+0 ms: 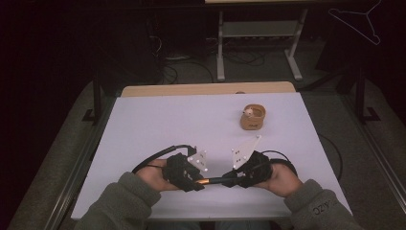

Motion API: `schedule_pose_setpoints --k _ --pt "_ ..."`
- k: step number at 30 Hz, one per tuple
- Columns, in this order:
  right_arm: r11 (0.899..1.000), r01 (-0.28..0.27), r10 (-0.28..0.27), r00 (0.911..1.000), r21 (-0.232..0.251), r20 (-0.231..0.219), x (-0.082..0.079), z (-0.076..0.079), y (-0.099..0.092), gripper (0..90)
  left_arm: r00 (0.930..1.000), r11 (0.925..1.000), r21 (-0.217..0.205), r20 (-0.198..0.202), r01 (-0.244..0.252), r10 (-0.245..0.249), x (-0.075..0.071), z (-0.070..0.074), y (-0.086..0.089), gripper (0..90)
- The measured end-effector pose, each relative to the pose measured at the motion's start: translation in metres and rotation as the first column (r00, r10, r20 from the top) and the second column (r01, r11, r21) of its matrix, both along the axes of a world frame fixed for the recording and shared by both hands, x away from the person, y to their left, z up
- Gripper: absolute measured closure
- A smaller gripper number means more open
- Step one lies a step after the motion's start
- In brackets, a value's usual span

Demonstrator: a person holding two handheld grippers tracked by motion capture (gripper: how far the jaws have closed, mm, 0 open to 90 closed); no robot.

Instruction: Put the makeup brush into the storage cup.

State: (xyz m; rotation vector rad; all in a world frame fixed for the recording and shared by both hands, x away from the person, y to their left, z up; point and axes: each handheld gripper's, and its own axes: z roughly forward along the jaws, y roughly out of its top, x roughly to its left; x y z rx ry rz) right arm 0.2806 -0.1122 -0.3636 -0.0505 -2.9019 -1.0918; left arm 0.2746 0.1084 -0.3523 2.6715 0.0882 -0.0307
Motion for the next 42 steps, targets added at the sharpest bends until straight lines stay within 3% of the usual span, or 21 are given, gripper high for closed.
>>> schedule_pose_setpoints --k 2,5,13,16,17,19,22,23,24,25,27,28,29,30,33,35,37,39,40,41,42 --pt "1.0 -0.003 0.003 1.0 -0.006 0.0 0.001 -0.003 0.001 75.4 1.0 0.9999 0.015 0.008 0.004 -0.004 -0.001 0.001 -0.002 69.7" --pt "1.0 -0.008 0.008 0.9999 -0.021 0.01 0.001 -0.008 0.007 66.6 0.9998 0.999 0.04 0.011 0.018 -0.018 -0.003 0.004 -0.005 70.2" --pt "0.999 -0.029 0.029 0.9995 -0.043 -0.01 -0.001 -0.01 0.016 74.0 0.9992 0.9981 0.051 0.018 0.034 -0.035 -0.004 0.009 -0.01 70.2" --pt "0.998 -0.023 0.022 0.9997 -0.057 -0.008 -0.004 -0.012 0.017 74.7 0.9993 0.9987 0.039 0.016 0.034 -0.035 -0.006 0.007 -0.009 69.5" --pt "0.998 -0.019 0.019 0.9998 -0.053 -0.005 -0.004 -0.013 0.016 74.8 0.9999 0.9999 0.009 0.008 0.012 -0.012 -0.005 0.006 -0.007 68.8" --pt "0.999 -0.001 0.001 1.0 -0.044 -0.005 -0.005 -0.015 0.013 74.8 0.9998 0.9999 -0.009 0.016 -0.011 0.011 -0.004 0.005 -0.004 56.6" --pt "0.999 0.034 -0.034 0.9994 -0.041 0.005 -0.005 -0.019 0.005 74.9 0.995 0.9921 -0.077 -0.004 -0.1 0.1 0.001 0.004 0.015 50.6" --pt "0.999 0.034 -0.034 0.9994 -0.041 0.005 -0.005 -0.019 0.005 74.9 0.995 0.9921 -0.077 -0.004 -0.1 0.1 0.001 0.004 0.015 47.7" --pt "0.998 0.046 -0.046 0.9989 -0.035 -0.005 -0.004 -0.02 0.001 74.9 0.9922 0.9876 -0.096 -0.019 -0.125 0.123 0.003 0.005 0.022 47.7" --pt "0.997 0.078 -0.078 0.997 -0.023 0.001 -0.002 -0.02 -0.006 74.9 0.9854 0.9774 -0.126 -0.035 -0.17 0.166 0.004 0.004 0.034 45.5" --pt "0.996 0.094 -0.094 0.9956 -0.01 -0.002 -0.001 -0.018 -0.01 74.9 0.9823 0.9731 -0.135 -0.042 -0.187 0.183 0.005 0.003 0.04 45.0" --pt "0.991 0.132 -0.132 0.9912 0.023 0.011 0.001 -0.013 -0.018 74.9 0.9787 0.9698 -0.134 -0.052 -0.204 0.198 0.005 0.002 0.045 44.1" --pt "0.988 0.146 -0.146 0.9893 0.042 0.006 0.003 -0.01 -0.021 74.9 0.9696 0.9584 -0.151 -0.069 -0.243 0.235 0.006 -0.001 0.053 43.7" --pt "0.984 0.17 -0.17 0.9854 0.062 0.005 0.003 -0.005 -0.024 74.9 0.9656 0.9525 -0.163 -0.082 -0.257 0.247 0.006 -0.003 0.055 43.6" --pt "0.967 0.221 -0.224 0.9745 0.123 0.013 0.008 0.005 -0.028 74.8 0.9643 0.9501 -0.17 -0.09 -0.261 0.249 0.007 -0.006 0.056 43.9" --pt "0.952 0.259 -0.261 0.9654 0.163 -0.009 0.008 0.01 -0.025 74.8 0.9646 0.9436 -0.208 -0.113 -0.258 0.238 0.008 -0.006 0.048 45.0" --pt "0.943 0.275 -0.277 0.9607 0.189 -0.012 0.008 0.012 -0.019 74.8 0.9637 0.935 -0.24 -0.122 -0.261 0.237 0.009 -0.004 0.04 46.6" --pt "0.938 0.271 -0.273 0.9617 0.217 -0.021 0.009 0.012 -0.012 74.8 0.9588 0.92 -0.276 -0.136 -0.279 0.25 0.011 -0.001 0.035 47.8" --pt "0.938 0.271 -0.273 0.9617 0.217 -0.021 0.009 0.012 -0.012 74.8 0.9588 0.92 -0.276 -0.136 -0.279 0.25 0.011 -0.001 0.035 47.8" --pt "0.937 0.267 -0.268 0.9631 0.227 -0.029 0.01 0.01 -0.006 74.7 0.952 0.899 -0.316 -0.143 -0.303 0.27 0.013 0.003 0.032 48.0" --pt "0.937 0.264 -0.264 0.964 0.229 -0.028 0.01 0.009 -0.004 74.7 0.9482 0.8875 -0.335 -0.144 -0.316 0.283 0.015 0.005 0.032 48.5"
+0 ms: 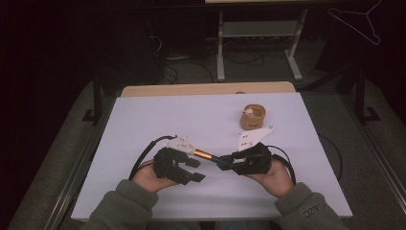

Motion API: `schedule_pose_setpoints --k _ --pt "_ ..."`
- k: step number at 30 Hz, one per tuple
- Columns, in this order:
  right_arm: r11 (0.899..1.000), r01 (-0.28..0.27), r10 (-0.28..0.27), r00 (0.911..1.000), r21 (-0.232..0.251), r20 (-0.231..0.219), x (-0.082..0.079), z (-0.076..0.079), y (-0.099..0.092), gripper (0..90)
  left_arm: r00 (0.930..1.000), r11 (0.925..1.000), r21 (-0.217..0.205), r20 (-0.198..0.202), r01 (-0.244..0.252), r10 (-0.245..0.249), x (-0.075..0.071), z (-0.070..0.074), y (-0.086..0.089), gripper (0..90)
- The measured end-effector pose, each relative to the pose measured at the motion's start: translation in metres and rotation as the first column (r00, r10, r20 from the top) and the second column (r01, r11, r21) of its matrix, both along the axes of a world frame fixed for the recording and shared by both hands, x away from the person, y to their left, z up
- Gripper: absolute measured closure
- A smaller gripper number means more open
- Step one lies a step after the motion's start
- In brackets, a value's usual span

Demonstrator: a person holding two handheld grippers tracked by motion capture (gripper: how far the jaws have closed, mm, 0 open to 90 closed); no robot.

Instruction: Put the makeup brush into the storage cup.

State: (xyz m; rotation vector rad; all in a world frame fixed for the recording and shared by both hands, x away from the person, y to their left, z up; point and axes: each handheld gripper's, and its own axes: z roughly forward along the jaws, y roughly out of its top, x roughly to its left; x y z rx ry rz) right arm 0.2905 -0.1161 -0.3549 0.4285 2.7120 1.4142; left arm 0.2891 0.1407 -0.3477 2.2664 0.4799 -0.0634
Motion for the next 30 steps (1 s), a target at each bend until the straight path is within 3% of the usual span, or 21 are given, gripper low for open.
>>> schedule_pose_setpoints --k 5,10,16,20,30 --pt "1.0 0.003 -0.002 0.9994 0.027 -0.033 0.0 -0.008 0.008 74.7 0.9986 0.9956 -0.078 0.008 -0.052 0.052 0.004 0.009 0.005 53.5" --pt "1.0 -0.01 0.01 0.9983 0.007 -0.057 0.001 -0.016 0.015 74.6 0.9983 0.9939 -0.096 0.015 -0.055 0.057 0.003 0.014 0.004 54.4" --pt "0.999 -0.026 0.025 0.9984 -0.024 -0.051 0.0 -0.021 0.024 74.7 0.9986 0.9919 -0.116 0.008 -0.051 0.052 0.002 0.017 0.001 59.1" --pt "0.998 -0.048 0.046 0.9982 -0.046 -0.038 -0.001 -0.024 0.029 74.6 0.9991 0.9933 -0.109 0.017 -0.037 0.039 0.002 0.018 0.0 68.4" --pt "0.997 -0.059 0.057 0.9972 -0.042 -0.049 -0.002 -0.028 0.035 73.4 0.9998 0.9964 -0.085 0.021 -0.006 0.008 0.002 0.02 -0.002 70.0"
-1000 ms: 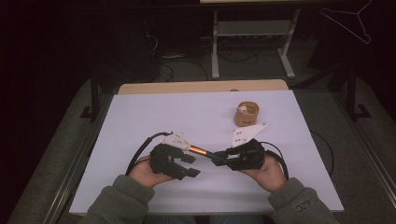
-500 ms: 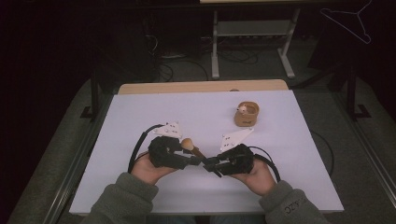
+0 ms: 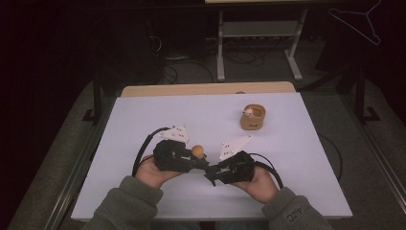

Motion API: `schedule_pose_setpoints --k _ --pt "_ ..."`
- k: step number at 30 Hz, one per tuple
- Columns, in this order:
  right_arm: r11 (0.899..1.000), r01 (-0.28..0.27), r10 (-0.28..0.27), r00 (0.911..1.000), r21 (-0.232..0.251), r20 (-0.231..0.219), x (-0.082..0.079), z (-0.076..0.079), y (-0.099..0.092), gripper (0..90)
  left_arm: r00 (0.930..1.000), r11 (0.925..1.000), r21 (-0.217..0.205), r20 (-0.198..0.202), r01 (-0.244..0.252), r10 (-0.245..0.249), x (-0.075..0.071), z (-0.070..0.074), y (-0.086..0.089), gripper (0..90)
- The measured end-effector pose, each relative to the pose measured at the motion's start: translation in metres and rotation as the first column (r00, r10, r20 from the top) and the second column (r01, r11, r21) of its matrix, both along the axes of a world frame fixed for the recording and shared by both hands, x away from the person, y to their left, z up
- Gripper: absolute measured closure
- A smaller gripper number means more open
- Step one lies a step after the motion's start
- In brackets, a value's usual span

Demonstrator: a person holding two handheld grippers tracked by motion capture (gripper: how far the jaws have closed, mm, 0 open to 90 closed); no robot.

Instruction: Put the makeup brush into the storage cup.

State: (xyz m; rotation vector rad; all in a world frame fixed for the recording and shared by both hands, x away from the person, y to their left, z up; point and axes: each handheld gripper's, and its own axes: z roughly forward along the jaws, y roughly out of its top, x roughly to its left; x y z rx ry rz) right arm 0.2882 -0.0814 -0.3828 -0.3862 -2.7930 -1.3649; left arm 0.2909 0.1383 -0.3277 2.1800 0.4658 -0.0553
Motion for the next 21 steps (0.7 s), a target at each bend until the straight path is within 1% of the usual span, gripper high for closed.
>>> schedule_pose_setpoints --k 2,3,4,5,7,8,9,10,11,12,13,14,16,17,19,20,21 --pt "1.0 -0.006 0.006 1.0 0.001 0.004 -0.001 0.0 0.001 72.7 1.0 1.0 0.001 -0.004 0.003 -0.003 0.0 0.001 -0.001 70.1" --pt "1.0 0.001 -0.001 1.0 0.005 -0.008 -0.002 0.001 0.002 71.5 1.0 1.0 0.001 -0.005 0.005 -0.005 0.0 0.001 -0.001 70.1" --pt "1.0 0.004 -0.004 1.0 0.007 -0.009 -0.002 0.001 0.002 69.6 1.0 1.0 0.001 -0.005 0.005 -0.005 0.0 0.001 -0.001 70.1" --pt "1.0 0.001 -0.001 1.0 0.007 0.006 -0.002 0.001 0.001 67.8 1.0 0.9999 0.014 -0.002 0.009 -0.009 -0.001 0.002 -0.002 70.1" --pt "1.0 0.003 -0.004 1.0 0.013 0.001 -0.002 0.002 0.001 67.7 1.0 0.9999 0.012 0.0 0.007 -0.007 -0.001 0.002 -0.003 70.1" --pt "0.999 0.013 -0.013 0.9999 0.031 -0.011 -0.003 0.004 0.002 66.4 1.0 0.9997 0.021 0.005 0.009 -0.009 -0.001 0.002 -0.003 70.1" --pt "0.999 0.015 -0.014 0.9998 0.032 -0.013 -0.003 0.005 0.001 66.1 0.9999 0.9996 0.028 0.007 0.009 -0.009 -0.001 0.002 -0.004 70.1" --pt "0.999 0.009 -0.009 1.0 0.034 0.001 -0.002 0.005 0.0 65.0 0.9999 0.9996 0.028 0.007 0.009 -0.009 -0.001 0.002 -0.004 70.1" --pt "0.999 0.017 -0.017 0.9998 0.046 -0.01 -0.002 0.007 0.0 64.9 1.0 0.9995 0.031 0.009 0.004 -0.004 -0.002 0.002 -0.005 70.1" --pt "0.998 0.019 -0.019 0.9997 0.058 -0.016 -0.002 0.008 -0.001 65.0 1.0 0.9994 0.035 0.009 0.003 -0.004 -0.002 0.002 -0.005 70.1" --pt "0.998 0.019 -0.019 0.9997 0.058 -0.016 -0.002 0.008 -0.001 65.0 1.0 0.9994 0.035 0.009 0.003 -0.004 -0.002 0.002 -0.005 70.1" --pt "0.997 0.024 -0.023 0.9996 0.075 -0.015 -0.002 0.01 -0.002 66.5 0.9998 0.9991 0.038 0.009 0.018 -0.018 -0.001 0.001 -0.006 70.1" --pt "0.996 0.025 -0.023 0.9994 0.089 -0.027 -0.003 0.011 -0.002 69.8 0.9997 0.9989 0.04 0.008 0.024 -0.024 -0.002 0.001 -0.007 70.1" --pt "0.996 0.026 -0.024 0.9994 0.087 -0.024 -0.003 0.011 -0.002 72.0 0.9997 0.9989 0.041 0.009 0.024 -0.024 -0.002 0.001 -0.008 70.1" --pt "0.996 0.025 -0.022 0.9992 0.086 -0.032 -0.003 0.011 -0.003 73.0 0.9997 0.9988 0.042 0.006 0.024 -0.025 -0.002 0.001 -0.008 70.1" --pt "0.997 0.022 -0.02 0.9995 0.079 -0.026 -0.002 0.011 -0.003 73.2 0.9996 0.9986 0.045 0.008 0.028 -0.028 -0.002 0.001 -0.008 70.0" --pt "0.997 0.022 -0.02 0.9996 0.074 -0.022 -0.002 0.011 -0.003 73.3 0.9996 0.9985 0.046 0.001 0.029 -0.029 -0.002 0.0 -0.009 70.0"
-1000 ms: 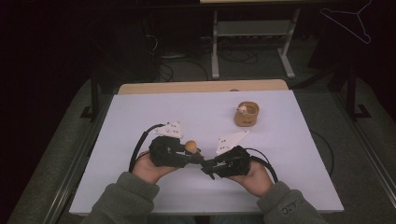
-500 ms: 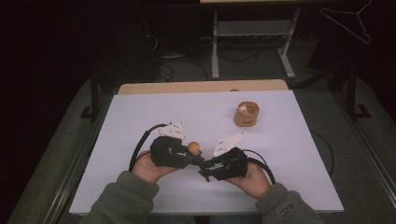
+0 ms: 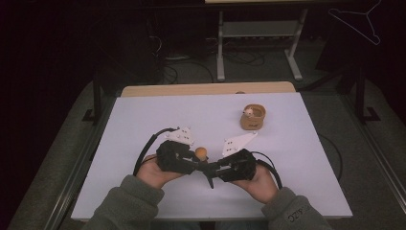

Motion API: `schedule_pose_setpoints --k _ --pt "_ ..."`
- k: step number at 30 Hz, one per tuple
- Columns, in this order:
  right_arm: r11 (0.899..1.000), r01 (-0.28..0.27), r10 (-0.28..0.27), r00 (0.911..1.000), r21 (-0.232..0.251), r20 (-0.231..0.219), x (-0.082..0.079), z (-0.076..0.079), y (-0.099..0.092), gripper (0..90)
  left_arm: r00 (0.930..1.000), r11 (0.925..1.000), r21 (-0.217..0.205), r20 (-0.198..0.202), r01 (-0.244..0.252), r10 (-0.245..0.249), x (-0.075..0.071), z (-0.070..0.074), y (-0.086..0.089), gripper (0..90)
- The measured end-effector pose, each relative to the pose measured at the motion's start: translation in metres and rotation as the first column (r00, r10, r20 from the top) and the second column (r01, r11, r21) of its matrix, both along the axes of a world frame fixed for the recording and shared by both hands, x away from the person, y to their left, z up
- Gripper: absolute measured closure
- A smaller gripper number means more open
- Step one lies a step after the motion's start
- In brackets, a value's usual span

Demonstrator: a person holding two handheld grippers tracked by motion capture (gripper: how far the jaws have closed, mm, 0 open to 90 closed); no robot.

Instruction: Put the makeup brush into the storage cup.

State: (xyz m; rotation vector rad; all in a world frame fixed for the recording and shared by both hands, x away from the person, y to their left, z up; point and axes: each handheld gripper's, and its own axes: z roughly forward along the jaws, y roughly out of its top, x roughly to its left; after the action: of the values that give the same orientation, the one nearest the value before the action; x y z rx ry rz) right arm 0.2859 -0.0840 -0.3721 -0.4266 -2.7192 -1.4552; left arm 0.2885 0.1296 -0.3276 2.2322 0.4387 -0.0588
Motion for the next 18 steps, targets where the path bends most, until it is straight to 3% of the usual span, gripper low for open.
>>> schedule_pose_setpoints --k 3,5,8,14,18 --pt "1.0 -0.01 0.01 0.9999 -0.002 -0.005 -0.001 -0.002 0.001 73.6 0.9999 0.9997 0.021 0.006 0.011 -0.012 0.0 0.0 0.0 68.8" --pt "1.0 -0.012 0.013 0.9996 0.013 -0.026 -0.001 -0.003 0.0 73.6 0.9999 0.9996 0.027 -0.003 0.011 -0.011 -0.001 -0.001 0.001 60.8" --pt "1.0 -0.001 0.001 0.9996 0.018 -0.028 0.001 -0.002 -0.004 73.6 0.9999 0.9992 0.041 0.01 0.0 0.0 -0.002 -0.001 0.003 57.3" --pt "0.999 0.05 -0.051 0.9983 -0.01 -0.028 0.004 0.0 -0.02 73.6 0.9997 0.9992 0.036 0.019 -0.019 0.018 -0.004 -0.003 0.012 54.7" --pt "0.996 0.09 -0.091 0.9953 -0.007 -0.034 0.01 0.002 -0.037 73.6 0.9991 0.9981 0.056 0.036 -0.027 0.025 -0.008 -0.006 0.019 54.0"
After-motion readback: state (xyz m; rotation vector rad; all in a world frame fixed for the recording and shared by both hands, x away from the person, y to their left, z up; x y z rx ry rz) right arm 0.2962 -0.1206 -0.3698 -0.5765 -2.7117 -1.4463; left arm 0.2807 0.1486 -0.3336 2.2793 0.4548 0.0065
